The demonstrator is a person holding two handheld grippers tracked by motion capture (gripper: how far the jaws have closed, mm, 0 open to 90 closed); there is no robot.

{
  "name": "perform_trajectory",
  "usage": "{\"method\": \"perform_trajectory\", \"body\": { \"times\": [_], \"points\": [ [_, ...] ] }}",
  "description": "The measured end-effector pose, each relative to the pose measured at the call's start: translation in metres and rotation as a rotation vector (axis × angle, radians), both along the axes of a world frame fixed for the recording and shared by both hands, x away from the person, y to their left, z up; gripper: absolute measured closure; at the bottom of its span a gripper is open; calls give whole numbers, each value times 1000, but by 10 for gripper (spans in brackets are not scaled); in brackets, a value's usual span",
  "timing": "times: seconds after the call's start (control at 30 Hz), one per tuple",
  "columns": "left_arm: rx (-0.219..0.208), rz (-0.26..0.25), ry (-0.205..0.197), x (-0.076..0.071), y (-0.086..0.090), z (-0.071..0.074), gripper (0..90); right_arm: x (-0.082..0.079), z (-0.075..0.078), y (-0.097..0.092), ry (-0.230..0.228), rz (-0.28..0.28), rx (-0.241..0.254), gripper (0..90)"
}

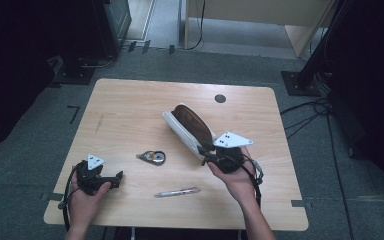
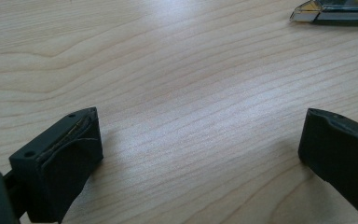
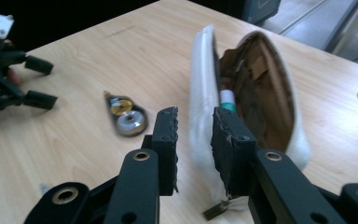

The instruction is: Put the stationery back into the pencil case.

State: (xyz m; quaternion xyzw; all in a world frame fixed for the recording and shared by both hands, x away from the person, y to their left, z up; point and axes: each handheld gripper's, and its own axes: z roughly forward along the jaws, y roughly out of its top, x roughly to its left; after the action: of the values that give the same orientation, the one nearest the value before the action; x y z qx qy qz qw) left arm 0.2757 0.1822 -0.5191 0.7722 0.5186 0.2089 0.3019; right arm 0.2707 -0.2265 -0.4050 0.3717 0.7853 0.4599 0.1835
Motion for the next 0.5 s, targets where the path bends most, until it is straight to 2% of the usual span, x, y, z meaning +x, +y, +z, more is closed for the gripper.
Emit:
{"method": "perform_trajectory", "body": {
  "times": [0.5],
  "points": [
    [3, -5, 1, 0, 0, 0, 0, -17, -34, 22, 43, 75, 20, 698]
  ]
}}
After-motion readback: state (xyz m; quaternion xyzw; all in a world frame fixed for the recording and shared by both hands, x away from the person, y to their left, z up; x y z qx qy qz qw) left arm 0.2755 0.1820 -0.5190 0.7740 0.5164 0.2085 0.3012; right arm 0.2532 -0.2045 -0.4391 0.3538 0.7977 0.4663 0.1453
